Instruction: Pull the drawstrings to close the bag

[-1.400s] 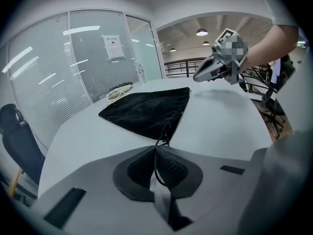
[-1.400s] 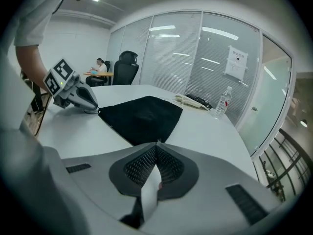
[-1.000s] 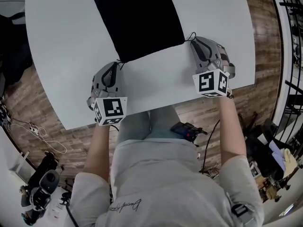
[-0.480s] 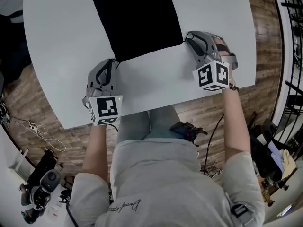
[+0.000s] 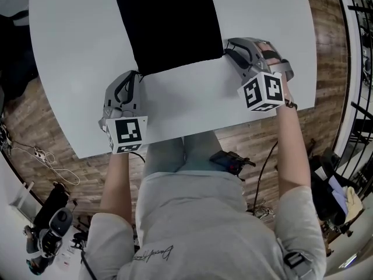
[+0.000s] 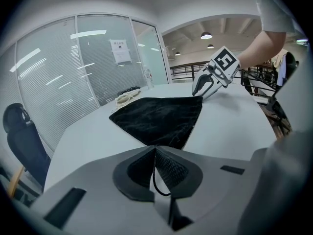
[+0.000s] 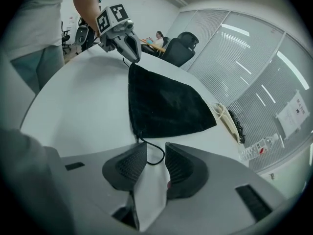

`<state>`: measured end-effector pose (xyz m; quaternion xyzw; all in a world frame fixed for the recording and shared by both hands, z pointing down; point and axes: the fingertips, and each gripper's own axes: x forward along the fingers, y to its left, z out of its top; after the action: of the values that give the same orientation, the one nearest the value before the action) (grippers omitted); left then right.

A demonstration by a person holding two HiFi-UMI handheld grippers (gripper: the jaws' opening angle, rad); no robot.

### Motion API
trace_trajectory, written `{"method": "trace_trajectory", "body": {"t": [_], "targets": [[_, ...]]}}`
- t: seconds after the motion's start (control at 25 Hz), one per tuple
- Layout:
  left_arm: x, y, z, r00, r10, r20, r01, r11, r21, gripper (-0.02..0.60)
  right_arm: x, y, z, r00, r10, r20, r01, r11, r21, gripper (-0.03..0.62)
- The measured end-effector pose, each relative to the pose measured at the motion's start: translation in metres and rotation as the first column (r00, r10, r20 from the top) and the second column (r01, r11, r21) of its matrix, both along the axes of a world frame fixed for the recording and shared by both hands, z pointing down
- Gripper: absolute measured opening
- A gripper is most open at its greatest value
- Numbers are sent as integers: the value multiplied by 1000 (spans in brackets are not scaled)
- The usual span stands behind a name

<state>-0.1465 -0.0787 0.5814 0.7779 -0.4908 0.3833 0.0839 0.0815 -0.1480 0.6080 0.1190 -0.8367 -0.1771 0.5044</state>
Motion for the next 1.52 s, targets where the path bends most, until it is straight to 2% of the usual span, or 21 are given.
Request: {"method": "trace_trajectory", "body": {"t": [0.24,0.44,0.6,0.64,0.72,0.88,1.0,1.08,1.2,1.32,1.4,1.52], "targets": [[-1,-1,2,1000,-10,-2,10,1000,-9,12,-3,4,3,997,-81,4,80,984,-157,147],[-4,1,0,1000,-11,-8,11,1000,-5,12,-7,11,4,990,-139,-12,130,951,-280,146],[-3,-1,-1,1000,-7,-20,7,1000,1,12,-8,12,5,987,-157,-16,141,922,-360,101],[-3,-1,0,1000,-7,-21,8,1000,1,12,-9,11,6,988,-155,-16,139,923,-358,58],[-4,1,1,1000,-15,-16,15,1000,-9,12,-9,12,6,991,-135,-10,123,930,-346,29],[-1,1,1,1000,-22,-14,22,1000,-5,12,-7,16,7,999,-35,39,45,956,-288,23],[1,-1,-1,999,-26,-36,26,1000,12,12,-2,13,7,993,85,75,-68,976,-204,23],[1,-1,-3,998,-33,-49,34,999,17,12,2,11,5,979,175,102,-159,976,-149,23],[1,0,-5,997,-46,-58,47,999,19,12,5,9,-2,938,307,160,-293,950,-107,23],[2,-1,-6,996,-59,-68,61,998,16,12,8,6,-9,882,421,213,-409,907,-98,21],[4,0,-8,995,-67,-76,69,998,15,12,10,6,-14,849,472,239,-462,881,-100,23],[4,0,-14,993,-75,-93,77,997,19,12,13,7,-22,818,512,263,-503,858,-106,23]]}}
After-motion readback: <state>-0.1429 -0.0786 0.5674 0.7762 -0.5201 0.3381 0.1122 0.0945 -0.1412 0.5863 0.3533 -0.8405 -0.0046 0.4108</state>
